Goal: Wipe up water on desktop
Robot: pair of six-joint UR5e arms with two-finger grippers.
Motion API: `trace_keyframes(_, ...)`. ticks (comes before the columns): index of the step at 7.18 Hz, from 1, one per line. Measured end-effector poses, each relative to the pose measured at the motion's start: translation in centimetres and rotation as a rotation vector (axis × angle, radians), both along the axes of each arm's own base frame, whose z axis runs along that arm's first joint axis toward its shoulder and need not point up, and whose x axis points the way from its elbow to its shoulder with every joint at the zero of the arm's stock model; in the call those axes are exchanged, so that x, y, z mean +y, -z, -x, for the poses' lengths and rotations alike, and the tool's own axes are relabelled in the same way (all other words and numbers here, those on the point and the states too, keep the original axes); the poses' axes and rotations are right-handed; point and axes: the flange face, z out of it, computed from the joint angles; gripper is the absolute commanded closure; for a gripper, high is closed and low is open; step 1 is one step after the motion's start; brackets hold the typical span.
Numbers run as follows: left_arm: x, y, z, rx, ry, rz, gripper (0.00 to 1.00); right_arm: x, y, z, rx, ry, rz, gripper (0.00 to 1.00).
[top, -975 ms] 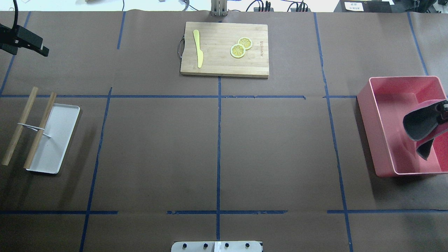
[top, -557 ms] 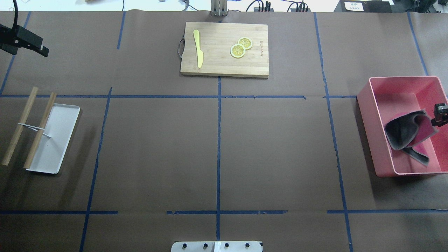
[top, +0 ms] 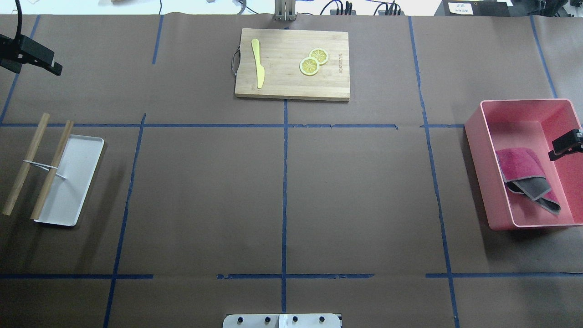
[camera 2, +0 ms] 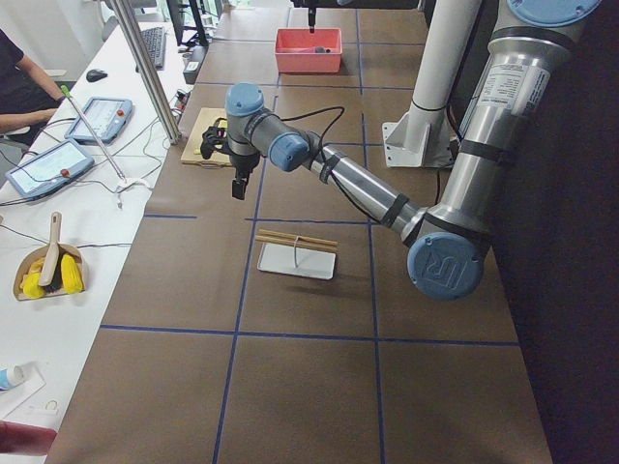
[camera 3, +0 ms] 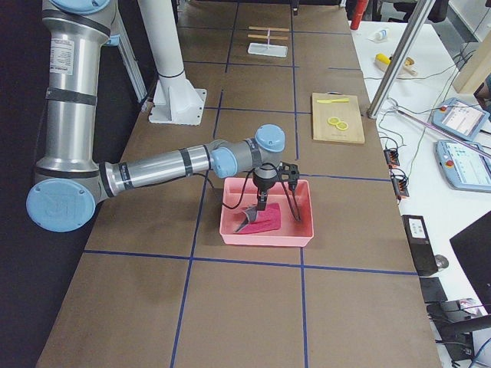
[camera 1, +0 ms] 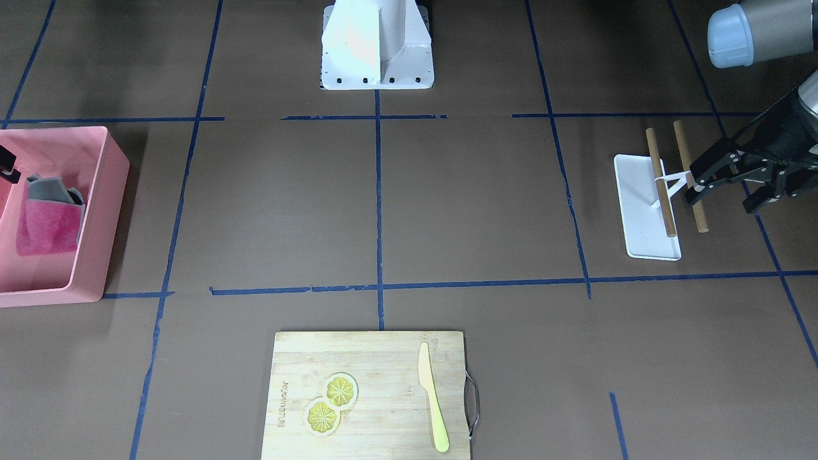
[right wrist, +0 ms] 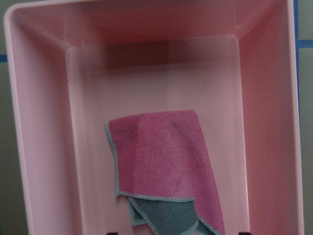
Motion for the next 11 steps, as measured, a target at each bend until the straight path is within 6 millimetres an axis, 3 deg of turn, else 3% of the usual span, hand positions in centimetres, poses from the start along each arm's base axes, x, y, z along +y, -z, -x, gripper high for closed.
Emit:
trace_keyframes(2,-0.1,-2.8,1.9,-0.048,-0.055,-0.053,0.00,-0.3,1.3,-3.4,-0.029,-0.027,-0.047,0.00)
trace_keyframes(3,-0.5,-4.8,4.2,-0.092,-0.100,-0.086,0.00,-0.6,0.5,-6.0,-0.050,-0.031,-0.068,0.00)
trace_keyframes(6,-1.7,-11.9,13.9,-0.192,-0.210,-0.098,0.00,-1.2,-4.2,-12.0,-0.059,-0.020,-0.112,0.00)
trace_keyframes(7,-1.6,-14.5,16.2,-0.198,-0.238,-0.051,0.00,-1.2,-5.8,-13.4,-0.052,-0.009,-0.124,0.00)
trace_keyframes(8,-0.9,-16.0,17.4,-0.193,-0.254,0.013,0.00,-1.4,-6.8,-14.2,-0.049,0.001,-0.130,0.00)
trace_keyframes(11,1.8,-16.8,18.1,-0.185,-0.266,0.077,0.00,-2.4,-7.8,-14.9,-0.042,0.007,-0.134,0.00)
